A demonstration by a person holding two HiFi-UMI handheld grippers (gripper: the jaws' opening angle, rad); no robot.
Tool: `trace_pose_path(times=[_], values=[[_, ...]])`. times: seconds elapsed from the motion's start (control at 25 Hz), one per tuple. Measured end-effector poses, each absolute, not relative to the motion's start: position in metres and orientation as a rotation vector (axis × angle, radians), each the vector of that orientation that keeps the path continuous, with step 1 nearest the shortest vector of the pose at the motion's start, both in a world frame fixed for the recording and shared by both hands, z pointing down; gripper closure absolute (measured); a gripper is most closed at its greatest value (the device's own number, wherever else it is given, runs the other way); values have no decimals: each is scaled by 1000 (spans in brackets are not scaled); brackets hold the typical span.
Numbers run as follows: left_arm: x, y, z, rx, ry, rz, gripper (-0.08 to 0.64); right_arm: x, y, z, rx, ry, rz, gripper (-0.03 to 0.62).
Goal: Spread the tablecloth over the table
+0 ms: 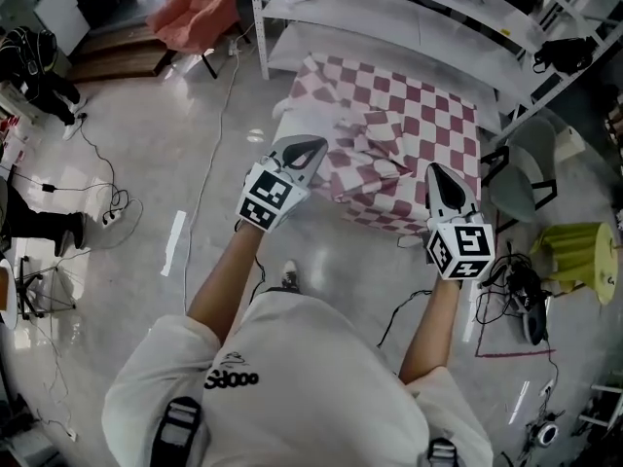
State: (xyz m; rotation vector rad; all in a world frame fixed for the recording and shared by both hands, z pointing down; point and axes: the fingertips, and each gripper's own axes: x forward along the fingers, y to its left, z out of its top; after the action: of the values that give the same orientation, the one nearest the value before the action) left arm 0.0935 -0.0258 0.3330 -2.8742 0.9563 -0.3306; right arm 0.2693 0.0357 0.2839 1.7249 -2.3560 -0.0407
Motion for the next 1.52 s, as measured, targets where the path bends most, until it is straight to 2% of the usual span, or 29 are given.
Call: trace_pose_path(times=[0.44,0.52,0.56,0.8,1.2,1.52], values=[[100,-83,373,-2973,737,-446,529,259,-29,308,1816,-2268,28,578],[107,-90,383,-3010,679,-478,439,257,-35,314,1811,-2261,41,578],[111,-93,388,-3019,655,-498,422,258,-38,318,1809,-2254,52,578],[146,-107,421,-3027,531,-648,371,284,-51,345,1848,-2236,199,578],[214,-145,500,-2937,405,-1069,321,344,-74,409,1735,-2217,345,578],[232,-169,570,-2854,398,-1391,310,393,-91,498,1638,-2123,552,578]])
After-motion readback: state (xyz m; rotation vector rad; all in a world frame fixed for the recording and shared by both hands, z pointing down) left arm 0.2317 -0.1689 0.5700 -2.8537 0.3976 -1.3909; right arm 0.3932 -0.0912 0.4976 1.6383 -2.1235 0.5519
